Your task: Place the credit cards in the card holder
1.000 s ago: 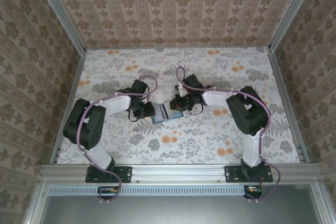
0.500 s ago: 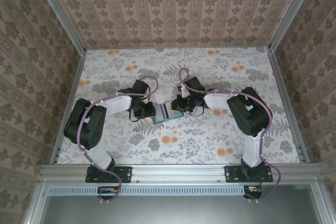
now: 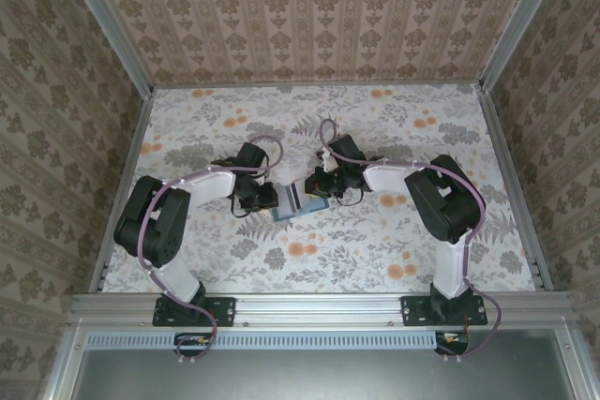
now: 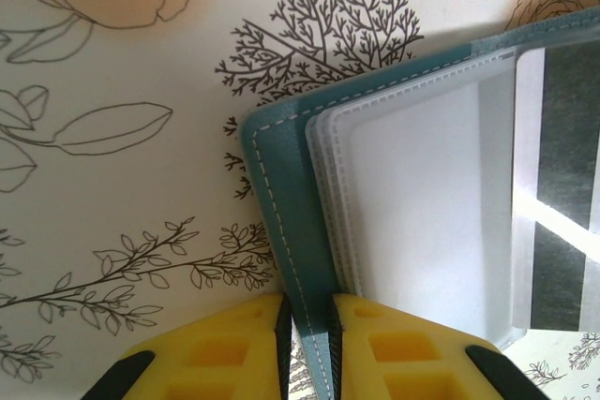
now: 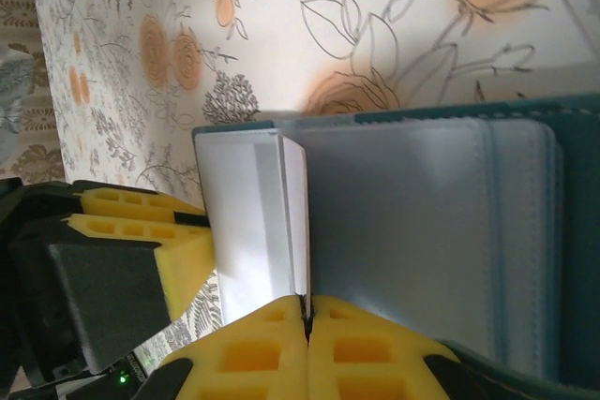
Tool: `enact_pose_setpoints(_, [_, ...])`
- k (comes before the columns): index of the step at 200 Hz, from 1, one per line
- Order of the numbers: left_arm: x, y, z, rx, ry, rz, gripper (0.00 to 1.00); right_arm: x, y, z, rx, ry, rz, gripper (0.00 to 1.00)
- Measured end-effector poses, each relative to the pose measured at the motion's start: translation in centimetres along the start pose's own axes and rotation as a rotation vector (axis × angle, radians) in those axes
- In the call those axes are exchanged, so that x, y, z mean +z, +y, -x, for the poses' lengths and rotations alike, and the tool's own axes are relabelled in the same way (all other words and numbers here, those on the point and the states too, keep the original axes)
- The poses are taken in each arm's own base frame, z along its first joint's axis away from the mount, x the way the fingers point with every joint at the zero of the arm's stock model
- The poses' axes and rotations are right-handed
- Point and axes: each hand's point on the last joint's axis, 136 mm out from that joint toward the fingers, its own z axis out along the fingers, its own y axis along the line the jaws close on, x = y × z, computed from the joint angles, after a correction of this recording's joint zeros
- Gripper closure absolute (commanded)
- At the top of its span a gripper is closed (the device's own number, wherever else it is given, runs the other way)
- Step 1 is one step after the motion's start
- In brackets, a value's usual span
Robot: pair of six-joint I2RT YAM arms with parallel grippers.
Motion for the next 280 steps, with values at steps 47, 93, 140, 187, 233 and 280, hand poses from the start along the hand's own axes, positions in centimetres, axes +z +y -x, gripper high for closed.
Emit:
enact_pose_setpoints(47, [0.1, 0.0, 0.0, 0.0, 0.002, 0.001, 0.8, 0.1, 0.1, -0.1, -0.022, 0.028, -0.003, 0.94])
enact_pose_setpoints(93, [0.1, 0.0, 0.0, -0.002, 0.007, 0.004, 0.8, 0.1, -0.2, -0.6, -0.025, 0.047, -0.015, 0.94])
enact_pose_setpoints(140, [0.1, 0.0, 0.1, -0.002, 0.008, 0.004, 0.8, -0.2, -0.5, -1.4, -0.02, 0.057, -0.023, 0.94])
enact_pose_setpoints(187, [0.1, -0.1, 0.1, -0.002, 0.008, 0.004, 0.8, -0.4, -0.7, -1.7, -0.01, 0.068, -0.032, 0.94])
enact_pose_setpoints(233, [0.1, -0.1, 0.0, 0.003, 0.007, 0.007, 0.8, -0.5, -0.9, -2.1, 0.002, 0.081, -0.043, 0.95])
enact_pose_setpoints(280, [0.1, -0.1, 0.0, 0.003, 0.007, 0.007, 0.8, -0.8, -1.3, -3.0, 0.014, 0.114, -0.064, 0.95])
